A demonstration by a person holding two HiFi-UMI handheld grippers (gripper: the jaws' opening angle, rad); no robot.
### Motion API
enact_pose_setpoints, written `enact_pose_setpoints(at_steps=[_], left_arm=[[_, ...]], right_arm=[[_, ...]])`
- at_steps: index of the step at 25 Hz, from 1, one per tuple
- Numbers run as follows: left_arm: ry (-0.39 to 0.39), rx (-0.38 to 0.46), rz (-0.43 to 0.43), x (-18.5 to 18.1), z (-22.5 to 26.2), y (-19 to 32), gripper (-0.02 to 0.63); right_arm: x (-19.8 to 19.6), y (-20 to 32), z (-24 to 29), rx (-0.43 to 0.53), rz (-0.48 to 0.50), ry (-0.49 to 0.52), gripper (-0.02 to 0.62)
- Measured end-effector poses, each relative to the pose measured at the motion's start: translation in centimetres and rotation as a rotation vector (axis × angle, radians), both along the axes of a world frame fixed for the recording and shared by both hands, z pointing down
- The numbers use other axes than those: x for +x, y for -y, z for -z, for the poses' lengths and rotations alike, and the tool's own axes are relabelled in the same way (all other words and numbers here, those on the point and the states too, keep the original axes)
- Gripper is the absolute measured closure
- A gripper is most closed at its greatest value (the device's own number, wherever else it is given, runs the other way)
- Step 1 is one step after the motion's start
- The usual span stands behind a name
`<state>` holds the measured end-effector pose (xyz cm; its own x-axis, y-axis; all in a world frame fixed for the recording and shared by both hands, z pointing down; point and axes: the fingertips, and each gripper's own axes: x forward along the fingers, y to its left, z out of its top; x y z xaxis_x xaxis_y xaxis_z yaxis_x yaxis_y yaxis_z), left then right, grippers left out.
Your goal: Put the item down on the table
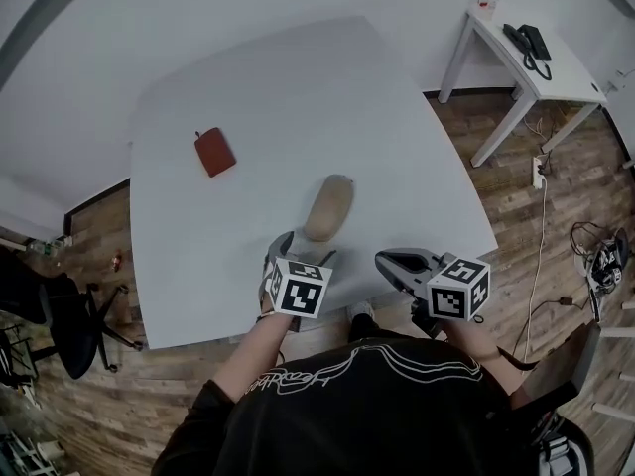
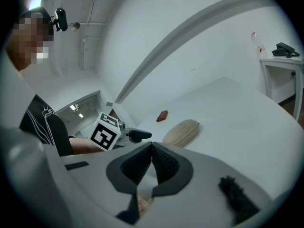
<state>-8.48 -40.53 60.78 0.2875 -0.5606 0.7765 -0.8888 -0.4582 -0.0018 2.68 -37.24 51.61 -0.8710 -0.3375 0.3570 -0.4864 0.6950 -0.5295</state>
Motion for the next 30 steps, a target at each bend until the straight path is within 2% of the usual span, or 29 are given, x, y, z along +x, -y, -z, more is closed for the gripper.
enact_pose_setpoints(at_steps=[3,5,8,11,14,16,20,26,30], left_arm=[[-0.133,-0.007,-0.008,0.4,3.7,-3.7,0.217],[-0.240,0.022,-0.010,0.6,6.8,-6.2,0.274],[-0.374,0.096,0.002,0.1,11.6,-9.9,0.401],[-0.487,0.196,0.002,-0.8,16.2,-13.7,0.601],[-0.588,0.244,-0.053,-0.8,19.9,-17.3,0.603],[-0.603,0.258,-0.099,-0.6,21.5,-19.0,0.603],[-0.584,0.278,-0.169,-0.2,22.9,-21.7,0.603],[-0.611,0.278,-0.202,0.1,23.5,-25.0,0.603],[-0.598,0.289,-0.229,0.0,23.7,-25.8,0.603]], right_arm=[[-1.1,-2.8,1.2,0.035,0.008,0.010,0.588],[-1.8,-4.9,2.2,0.063,0.014,0.013,0.587],[-2.7,-7.8,3.6,0.103,0.021,0.011,0.587],[-3.7,-11.1,5.5,0.138,0.032,0.023,0.588],[-4.4,-14.1,8.1,0.193,0.052,0.037,0.588],[-4.9,-15.7,10.1,0.227,0.061,0.064,0.588],[-5.6,-18.9,13.2,0.232,0.061,0.149,0.588],[-6.3,-22.9,13.8,0.256,0.074,0.136,0.588],[-6.7,-23.9,14.2,0.283,0.073,0.116,0.588]])
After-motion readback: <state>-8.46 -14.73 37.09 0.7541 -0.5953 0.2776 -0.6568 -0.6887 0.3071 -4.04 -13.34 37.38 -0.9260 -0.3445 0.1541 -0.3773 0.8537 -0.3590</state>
